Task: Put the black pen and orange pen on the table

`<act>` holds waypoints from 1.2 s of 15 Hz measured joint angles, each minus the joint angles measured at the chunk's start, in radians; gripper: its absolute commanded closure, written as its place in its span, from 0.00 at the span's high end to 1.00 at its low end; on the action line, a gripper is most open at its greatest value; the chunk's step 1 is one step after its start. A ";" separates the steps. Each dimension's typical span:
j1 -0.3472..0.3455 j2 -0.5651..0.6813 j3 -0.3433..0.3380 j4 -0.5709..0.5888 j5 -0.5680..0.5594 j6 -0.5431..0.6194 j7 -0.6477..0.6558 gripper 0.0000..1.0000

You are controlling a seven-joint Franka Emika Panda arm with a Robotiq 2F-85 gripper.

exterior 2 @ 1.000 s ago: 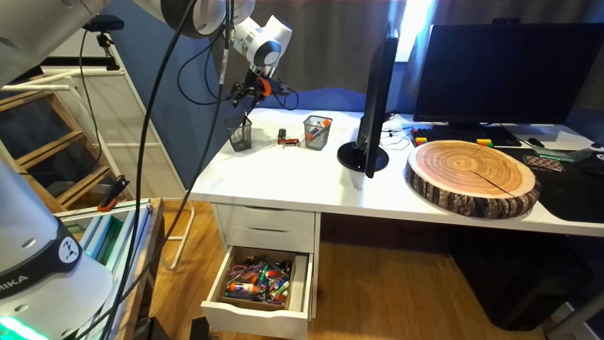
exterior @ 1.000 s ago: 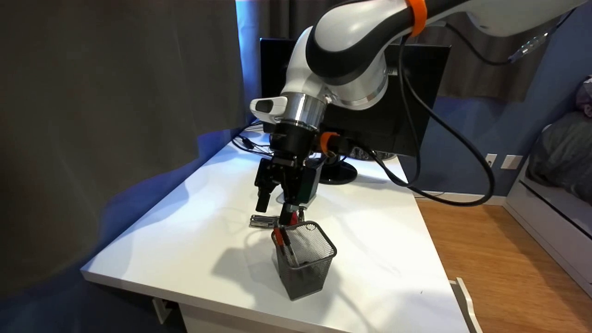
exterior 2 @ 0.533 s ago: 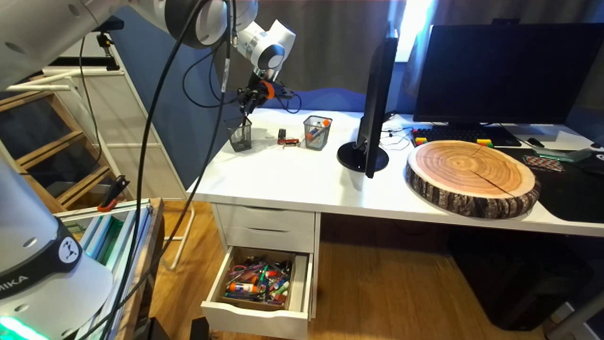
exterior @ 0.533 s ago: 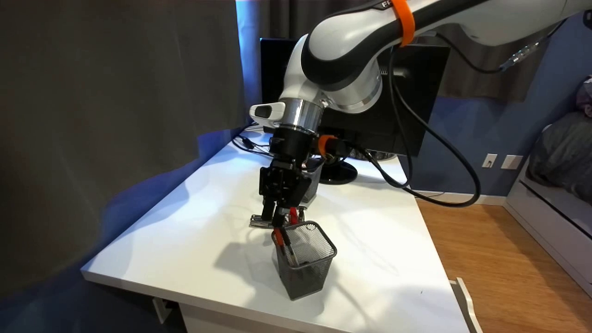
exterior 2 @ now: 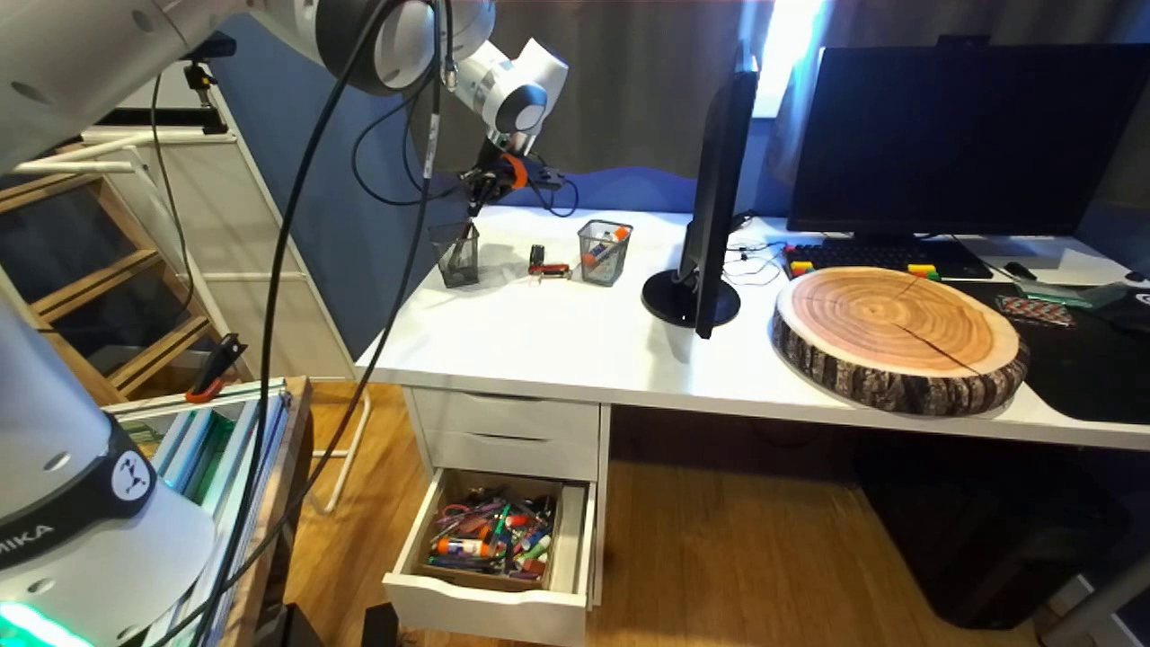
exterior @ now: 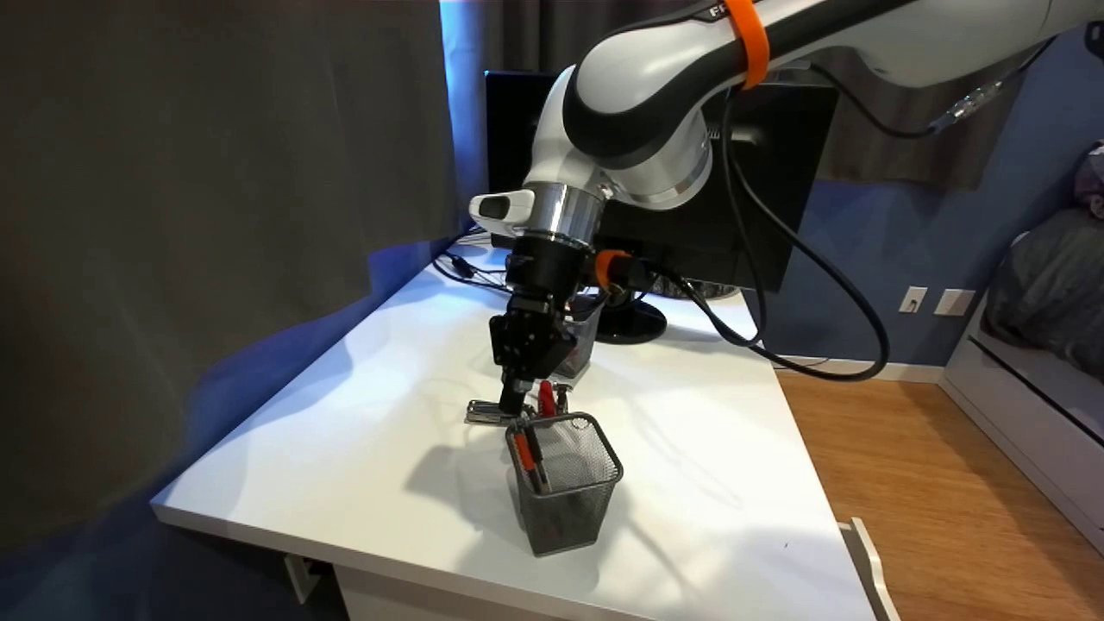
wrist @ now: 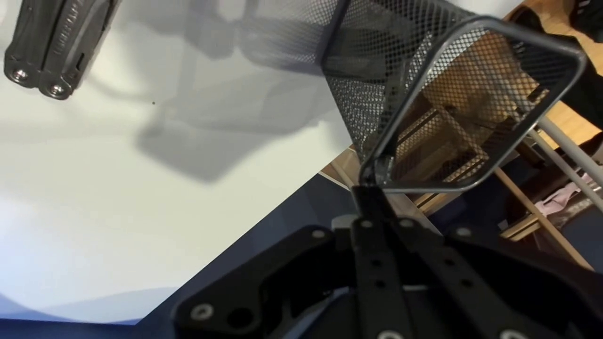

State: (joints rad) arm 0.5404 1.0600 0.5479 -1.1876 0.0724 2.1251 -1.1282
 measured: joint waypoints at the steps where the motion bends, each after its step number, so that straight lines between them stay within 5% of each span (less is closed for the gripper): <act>1: 0.000 0.000 0.000 0.000 0.000 0.000 0.000 0.24; 12: -0.003 0.000 0.000 0.001 0.000 -0.070 -0.001 0.93; 14: -0.003 0.000 0.000 0.001 0.000 -0.084 -0.002 0.85; 15: -0.004 0.000 0.000 0.001 0.000 -0.088 -0.003 0.64; 18: -0.004 0.000 0.000 0.001 0.000 -0.092 -0.013 0.49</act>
State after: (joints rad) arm 0.5368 1.0598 0.5480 -1.1870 0.0725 2.0329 -1.1412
